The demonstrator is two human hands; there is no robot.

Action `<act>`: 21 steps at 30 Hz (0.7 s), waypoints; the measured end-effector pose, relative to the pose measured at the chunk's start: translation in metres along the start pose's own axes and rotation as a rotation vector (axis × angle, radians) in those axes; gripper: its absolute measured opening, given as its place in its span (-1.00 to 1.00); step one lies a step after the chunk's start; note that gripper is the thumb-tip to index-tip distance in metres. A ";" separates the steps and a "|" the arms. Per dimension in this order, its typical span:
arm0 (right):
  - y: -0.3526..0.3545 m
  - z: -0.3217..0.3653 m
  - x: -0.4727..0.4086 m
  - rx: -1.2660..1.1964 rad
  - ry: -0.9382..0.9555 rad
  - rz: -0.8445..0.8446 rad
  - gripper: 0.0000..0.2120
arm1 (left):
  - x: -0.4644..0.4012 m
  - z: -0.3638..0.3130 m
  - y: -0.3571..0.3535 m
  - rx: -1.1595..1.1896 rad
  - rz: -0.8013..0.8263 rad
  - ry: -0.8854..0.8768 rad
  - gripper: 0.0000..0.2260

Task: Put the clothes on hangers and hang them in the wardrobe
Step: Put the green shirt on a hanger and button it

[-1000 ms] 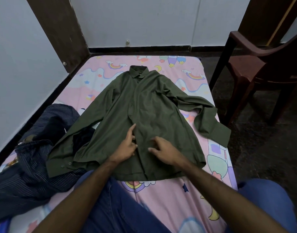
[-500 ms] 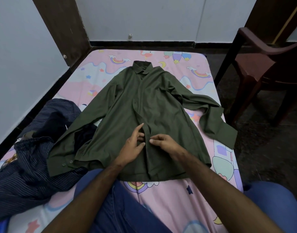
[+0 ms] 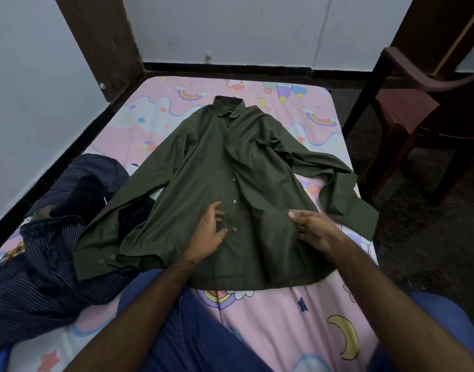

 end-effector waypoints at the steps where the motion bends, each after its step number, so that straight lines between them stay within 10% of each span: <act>1: 0.016 0.000 0.004 -0.059 -0.006 -0.065 -0.93 | -0.003 0.001 0.000 -0.044 -0.013 -0.004 -0.50; 5: 0.041 -0.006 0.016 -0.101 -0.013 -0.118 -0.94 | -0.008 0.001 -0.009 -0.218 0.026 -0.043 -0.85; 15: 0.016 -0.008 0.035 0.153 -0.110 0.098 -0.79 | -0.013 -0.008 -0.018 -0.194 0.010 0.267 -0.83; 21: -0.021 -0.002 0.029 0.099 -0.017 0.117 -0.78 | -0.003 -0.014 -0.010 0.409 0.000 0.472 -0.90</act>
Point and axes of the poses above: each hand's wrist, its own x-axis away from the middle knuckle, its own y-axis out of the back of the hand, z = x × y, the point moved 3 cm from there along -x, towards the middle knuckle, and after that the axes turned 3 degrees about x, right-handed, at the moved point
